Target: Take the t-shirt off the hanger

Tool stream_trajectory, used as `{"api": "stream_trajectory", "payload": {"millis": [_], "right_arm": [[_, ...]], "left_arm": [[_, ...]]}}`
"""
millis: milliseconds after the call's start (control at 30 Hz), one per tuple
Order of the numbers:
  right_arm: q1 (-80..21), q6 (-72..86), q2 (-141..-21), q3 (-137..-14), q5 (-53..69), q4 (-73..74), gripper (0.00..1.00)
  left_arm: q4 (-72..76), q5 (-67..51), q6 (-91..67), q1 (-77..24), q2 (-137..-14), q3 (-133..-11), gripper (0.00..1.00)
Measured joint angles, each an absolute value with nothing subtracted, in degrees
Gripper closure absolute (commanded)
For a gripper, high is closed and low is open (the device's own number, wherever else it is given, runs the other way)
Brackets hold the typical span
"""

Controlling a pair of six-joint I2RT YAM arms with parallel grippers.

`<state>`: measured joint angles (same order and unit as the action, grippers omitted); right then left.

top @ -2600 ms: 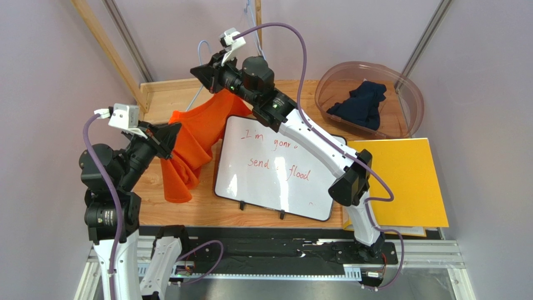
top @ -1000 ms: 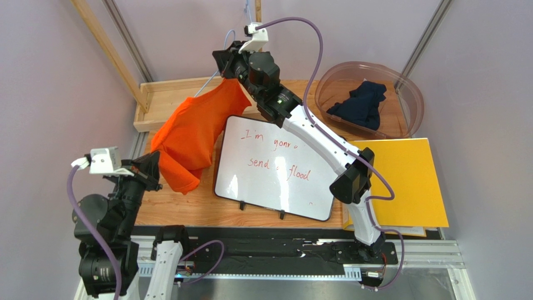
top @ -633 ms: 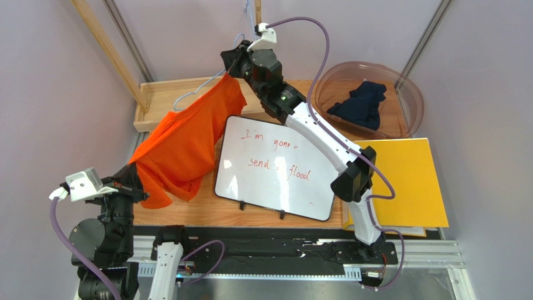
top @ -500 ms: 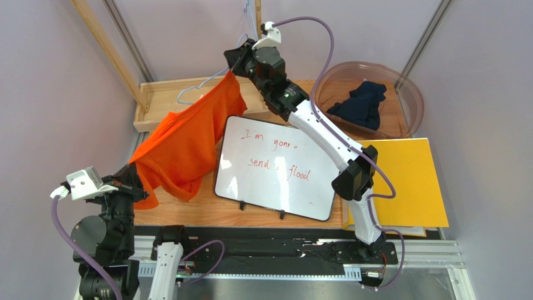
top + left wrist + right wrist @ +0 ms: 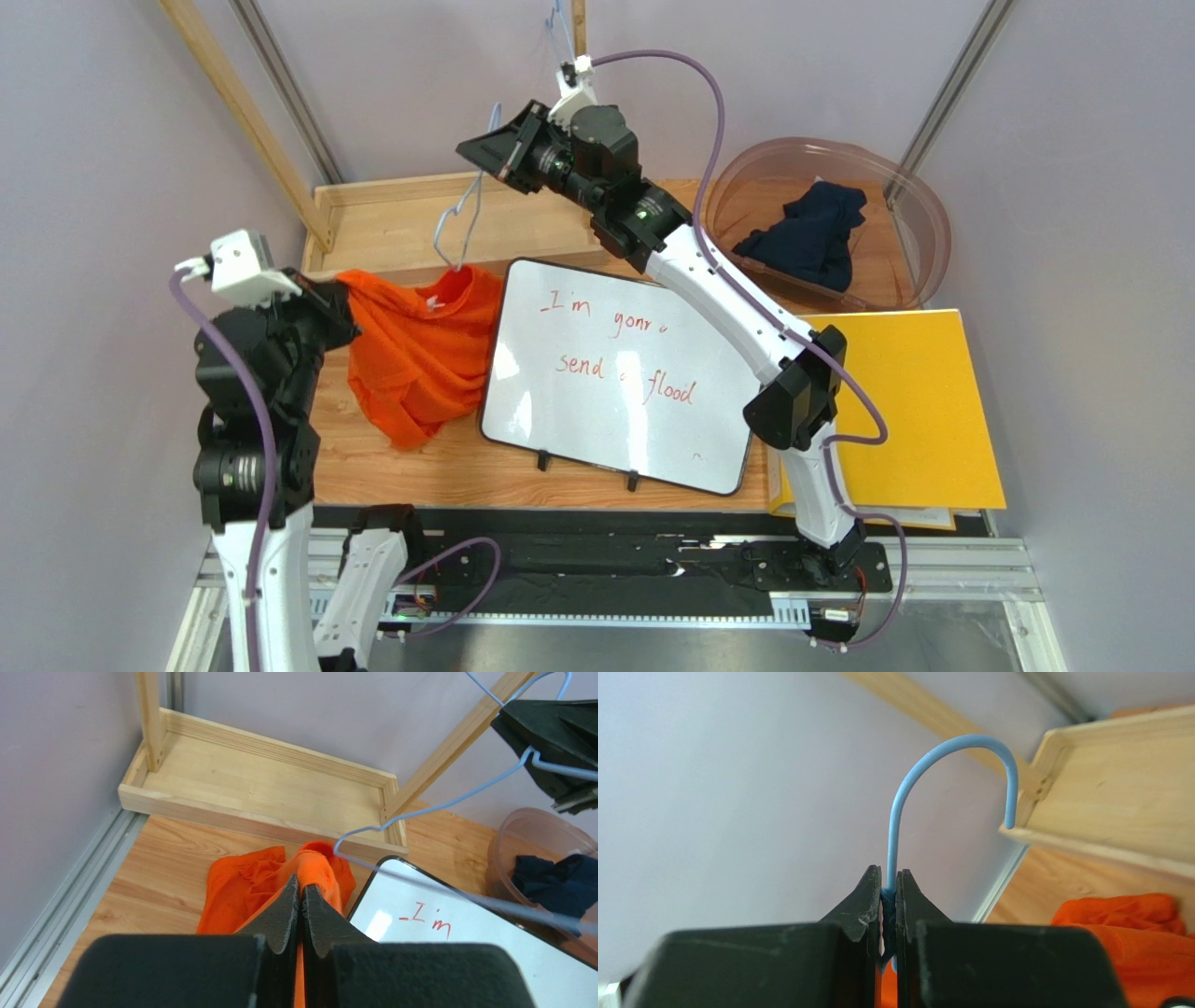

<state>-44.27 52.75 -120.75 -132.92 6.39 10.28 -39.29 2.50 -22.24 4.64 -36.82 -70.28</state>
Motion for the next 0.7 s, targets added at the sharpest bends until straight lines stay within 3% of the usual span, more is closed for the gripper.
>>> {"api": "stream_trajectory", "payload": {"millis": [233, 433, 467, 533, 567, 600, 633, 700], "right_arm": [[-46.0, 53.6, -117.4, -131.0, 15.8, 11.1, 1.0], [-45.8, 46.5, -105.5, -124.3, 16.3, 14.9, 1.0], [-45.8, 44.8, -103.1, -123.9, 16.4, 15.7, 1.0], [-45.7, 42.2, -99.7, -123.5, 16.5, 16.1, 1.0], [-45.7, 40.9, -98.0, -123.2, 16.6, 16.1, 1.0], [-45.7, 40.0, -96.9, -123.0, 16.8, 16.1, 1.0], [-45.7, 38.8, -95.7, -122.9, 17.1, 16.2, 1.0], [-45.7, 36.7, -94.5, -122.9, 17.7, 16.4, 1.0]], "left_arm": [[-34.5, -0.3, -21.3, 4.6, -50.7, -79.4, 1.0], [-32.4, -3.0, -19.3, 4.6, -59.4, -82.6, 0.98], [-32.4, -3.6, -19.0, 4.6, -61.3, -83.3, 0.72], [-33.3, -4.8, -18.4, 4.6, -65.0, -85.4, 0.46], [-34.2, -5.3, -18.3, 4.7, -66.7, -86.8, 0.25], [-35.0, -6.1, -18.2, 4.7, -68.6, -88.4, 0.23], [-35.8, -6.8, -18.1, 4.8, -70.0, -89.9, 0.14], [-37.2, -8.1, -18.2, 4.8, -70.8, -91.6, 0.15]]}}
